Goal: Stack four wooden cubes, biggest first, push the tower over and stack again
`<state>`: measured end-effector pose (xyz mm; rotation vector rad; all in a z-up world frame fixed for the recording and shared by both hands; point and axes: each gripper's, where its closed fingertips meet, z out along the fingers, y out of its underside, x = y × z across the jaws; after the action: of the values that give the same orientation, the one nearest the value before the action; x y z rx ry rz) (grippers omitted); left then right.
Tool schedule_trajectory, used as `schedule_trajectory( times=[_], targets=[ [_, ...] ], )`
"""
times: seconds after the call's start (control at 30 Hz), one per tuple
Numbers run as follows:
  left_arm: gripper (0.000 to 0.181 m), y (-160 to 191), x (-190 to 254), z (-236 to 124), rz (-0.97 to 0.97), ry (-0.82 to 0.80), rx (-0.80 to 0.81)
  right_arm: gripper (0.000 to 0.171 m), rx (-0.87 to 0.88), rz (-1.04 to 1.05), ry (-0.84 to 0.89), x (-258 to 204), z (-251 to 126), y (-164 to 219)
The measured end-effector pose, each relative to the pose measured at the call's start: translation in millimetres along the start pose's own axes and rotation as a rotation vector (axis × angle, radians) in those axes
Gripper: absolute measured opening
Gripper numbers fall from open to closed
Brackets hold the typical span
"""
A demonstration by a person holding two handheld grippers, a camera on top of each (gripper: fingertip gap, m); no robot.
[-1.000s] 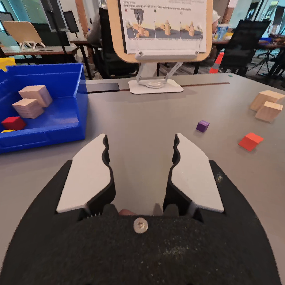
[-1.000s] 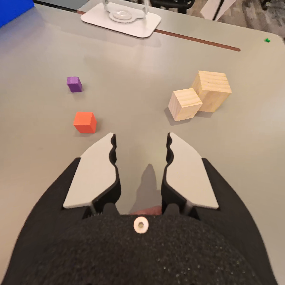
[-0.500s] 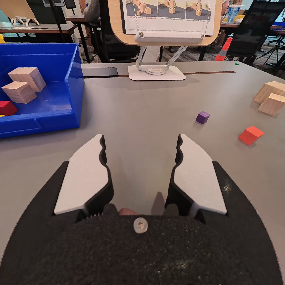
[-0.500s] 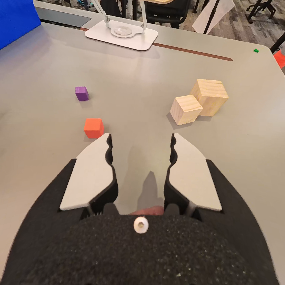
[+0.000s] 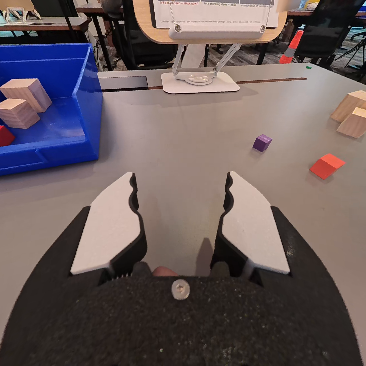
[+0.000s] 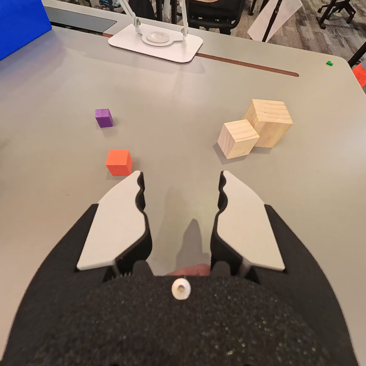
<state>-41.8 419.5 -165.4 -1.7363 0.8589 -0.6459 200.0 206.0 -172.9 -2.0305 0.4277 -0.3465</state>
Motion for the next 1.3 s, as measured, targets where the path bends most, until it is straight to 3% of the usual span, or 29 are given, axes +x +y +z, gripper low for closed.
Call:
schedule_trajectory(
  times=[0.17, 0.33, 0.47, 0.63, 0.83, 1.07, 1.3],
  targets=[
    [0.085, 0, 0, 0, 0.0, 0.001, 0.002, 0.072, -0.003, -0.027, -0.001, 1, 2, 1],
    [0.084, 0, 2, 0, 0.006, 0.009, 0.002, 0.073, -0.007, -0.037, 0.048, 45, 16, -27],
    [0.084, 2, 4, 1, 0.015, 0.018, -0.014, 0.078, -0.166, -0.096, 0.077, 96, 57, -48],
    [0.083, 1, 4, 1, 0.012, 0.02, -0.007, 0.069, -0.494, -0.056, 0.01, 132, 104, -36],
    [0.082, 1, 4, 0, -0.012, 0.044, -0.008, 0.071, -0.735, 0.035, -0.026, 131, 125, -30],
    [0.082, 1, 4, -1, -0.055, 0.079, -0.012, 0.065, -0.944, -0.012, 0.073, 134, 136, -1],
    [0.081, 2, 4, -1, -0.065, 0.091, -0.016, 0.062, -0.885, 0.0, 0.086, 136, 144, -5]
  ],
)
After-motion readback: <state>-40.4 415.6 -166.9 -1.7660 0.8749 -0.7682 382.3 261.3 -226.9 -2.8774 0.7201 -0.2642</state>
